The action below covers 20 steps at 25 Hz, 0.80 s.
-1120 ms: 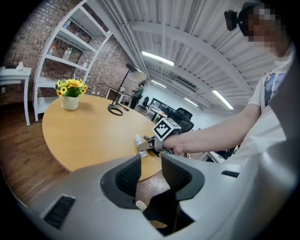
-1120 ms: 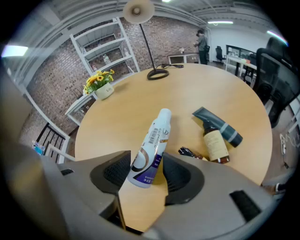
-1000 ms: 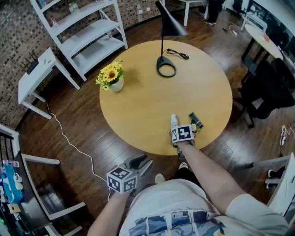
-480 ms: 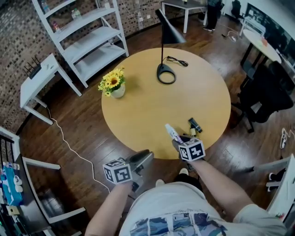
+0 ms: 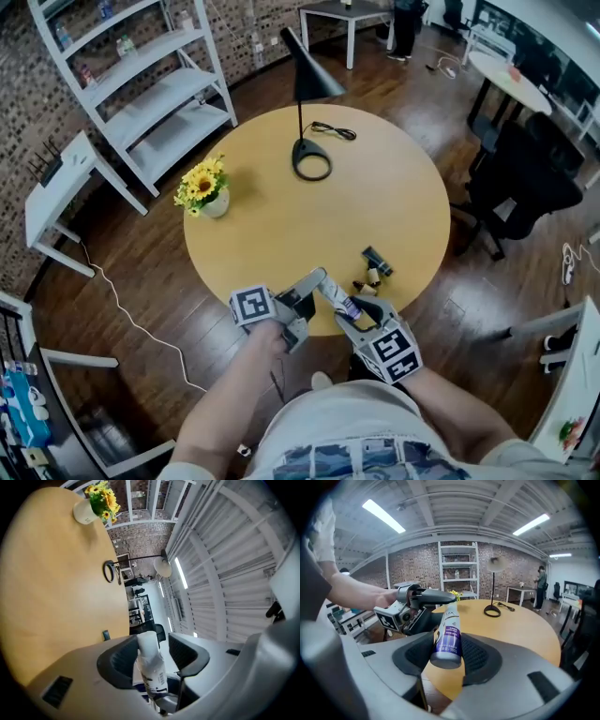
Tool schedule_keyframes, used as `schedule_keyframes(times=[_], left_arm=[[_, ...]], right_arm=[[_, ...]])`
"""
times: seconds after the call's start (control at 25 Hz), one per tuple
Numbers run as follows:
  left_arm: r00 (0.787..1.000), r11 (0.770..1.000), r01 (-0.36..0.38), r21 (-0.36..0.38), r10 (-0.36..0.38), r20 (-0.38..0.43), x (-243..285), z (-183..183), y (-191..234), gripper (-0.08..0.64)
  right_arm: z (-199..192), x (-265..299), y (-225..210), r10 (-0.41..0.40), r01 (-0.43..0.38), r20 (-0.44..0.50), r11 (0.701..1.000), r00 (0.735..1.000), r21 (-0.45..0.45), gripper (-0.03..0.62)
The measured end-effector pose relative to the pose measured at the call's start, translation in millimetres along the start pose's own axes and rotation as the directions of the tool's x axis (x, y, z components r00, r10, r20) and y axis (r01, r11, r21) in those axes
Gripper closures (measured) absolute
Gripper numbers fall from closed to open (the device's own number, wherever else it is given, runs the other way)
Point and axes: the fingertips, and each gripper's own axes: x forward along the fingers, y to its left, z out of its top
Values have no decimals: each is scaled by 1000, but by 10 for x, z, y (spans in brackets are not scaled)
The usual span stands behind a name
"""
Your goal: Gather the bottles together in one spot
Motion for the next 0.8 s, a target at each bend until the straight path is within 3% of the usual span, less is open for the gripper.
schedule_keyframes(times=[0.04, 0.08, 0.24, 0.32, 0.4, 0.52, 0.64, 0.72, 0.8], left_arm=[[1000, 1000, 2, 12, -2, -19, 71, 14, -32, 414], [999, 1000, -2, 29, 3, -43, 138, 24, -58, 435], [992, 985, -3, 173, 24, -122, 457, 111, -199, 442], [990, 955, 16, 297, 26, -137, 639, 204, -340, 444], [991, 908, 49, 416, 8, -135, 850, 344, -520, 445], [995, 803, 2, 596, 55, -78, 1138, 714, -623, 448], [986, 647, -123, 753, 164, 21, 1387, 1193, -536, 448], [970, 538, -195, 820, 227, 82, 1538, 1503, -364, 448], [947, 456, -268, 848, 288, 144, 1661, 1790, -91, 448]], right_arm=[[-2, -1, -48, -17, 17, -2, 999, 1000, -32, 388], [-4, 1, -110, -32, 32, -4, 997, 999, -67, 388], [51, -8, -453, -76, 79, 22, 979, 997, -188, 380], [143, 10, -647, -81, 91, 56, 972, 995, -216, 374], [244, 72, -845, -63, 78, 75, 970, 995, -229, 368], [274, 191, -1182, -28, 37, 53, 981, 998, -189, 348], [221, 206, -1545, 0, 2, 21, 995, 1000, -100, 345], [172, 154, -1795, 11, -11, 4, 999, 1000, -48, 345], [86, 72, -2056, 10, -10, -16, 1000, 1000, -3, 345]])
